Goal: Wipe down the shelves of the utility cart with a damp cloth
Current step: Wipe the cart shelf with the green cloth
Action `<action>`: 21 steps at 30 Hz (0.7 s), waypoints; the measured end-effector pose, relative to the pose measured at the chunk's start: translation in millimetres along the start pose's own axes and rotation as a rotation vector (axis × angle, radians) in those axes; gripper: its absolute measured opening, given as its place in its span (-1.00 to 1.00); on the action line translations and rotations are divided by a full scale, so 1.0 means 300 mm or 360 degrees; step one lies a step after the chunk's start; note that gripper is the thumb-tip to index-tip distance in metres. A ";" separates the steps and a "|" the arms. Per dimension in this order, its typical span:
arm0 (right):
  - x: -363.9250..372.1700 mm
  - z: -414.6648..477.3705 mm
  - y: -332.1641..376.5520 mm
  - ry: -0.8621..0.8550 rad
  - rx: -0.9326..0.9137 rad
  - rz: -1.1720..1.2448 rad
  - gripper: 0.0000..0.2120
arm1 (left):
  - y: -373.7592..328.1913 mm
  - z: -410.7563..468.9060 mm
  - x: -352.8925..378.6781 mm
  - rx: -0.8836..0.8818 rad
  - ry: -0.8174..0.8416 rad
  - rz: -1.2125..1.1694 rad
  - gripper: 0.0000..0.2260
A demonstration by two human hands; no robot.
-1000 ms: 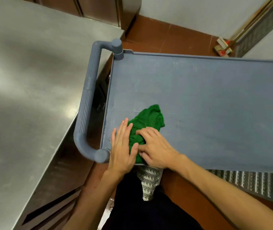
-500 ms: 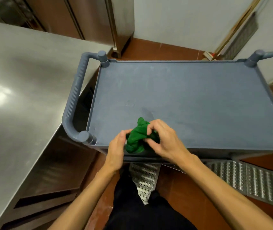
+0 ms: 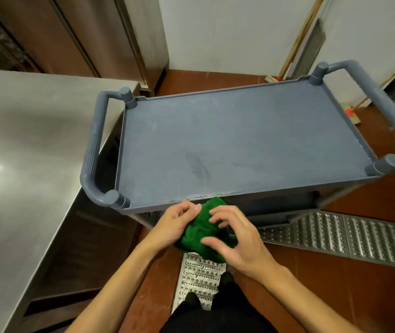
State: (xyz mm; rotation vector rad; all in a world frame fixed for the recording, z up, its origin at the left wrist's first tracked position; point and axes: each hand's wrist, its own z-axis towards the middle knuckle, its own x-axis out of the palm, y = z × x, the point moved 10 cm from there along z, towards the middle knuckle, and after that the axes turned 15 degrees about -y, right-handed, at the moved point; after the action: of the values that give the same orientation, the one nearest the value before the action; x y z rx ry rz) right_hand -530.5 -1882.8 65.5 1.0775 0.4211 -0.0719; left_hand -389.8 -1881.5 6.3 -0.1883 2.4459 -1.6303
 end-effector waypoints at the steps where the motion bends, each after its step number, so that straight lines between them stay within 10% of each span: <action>1: -0.045 -0.007 -0.039 -0.0142 0.0113 -0.0108 -0.58 | 0.007 -0.013 -0.003 0.0006 -0.0001 -0.0005 -0.83; 6: 0.001 -0.101 -0.222 0.0294 0.0813 -0.0242 -0.12 | 0.039 -0.075 -0.027 -0.0030 0.0110 -0.0183 -0.89; 12: 0.018 -0.060 -0.198 0.0170 0.0487 -0.0394 -0.63 | 0.083 -0.092 -0.089 0.0087 0.0088 -0.0080 -0.88; 21: 0.083 -0.049 -0.387 0.0110 0.0374 -0.0331 -0.64 | 0.273 0.008 -0.090 0.0350 -0.0251 0.0195 -0.74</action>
State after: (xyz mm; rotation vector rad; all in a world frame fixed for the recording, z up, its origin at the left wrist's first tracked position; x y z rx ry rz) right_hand -542.2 -1922.1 -46.8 1.2671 0.5974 -0.2743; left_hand -362.9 -1846.3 -67.8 -0.1262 2.1026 -1.7429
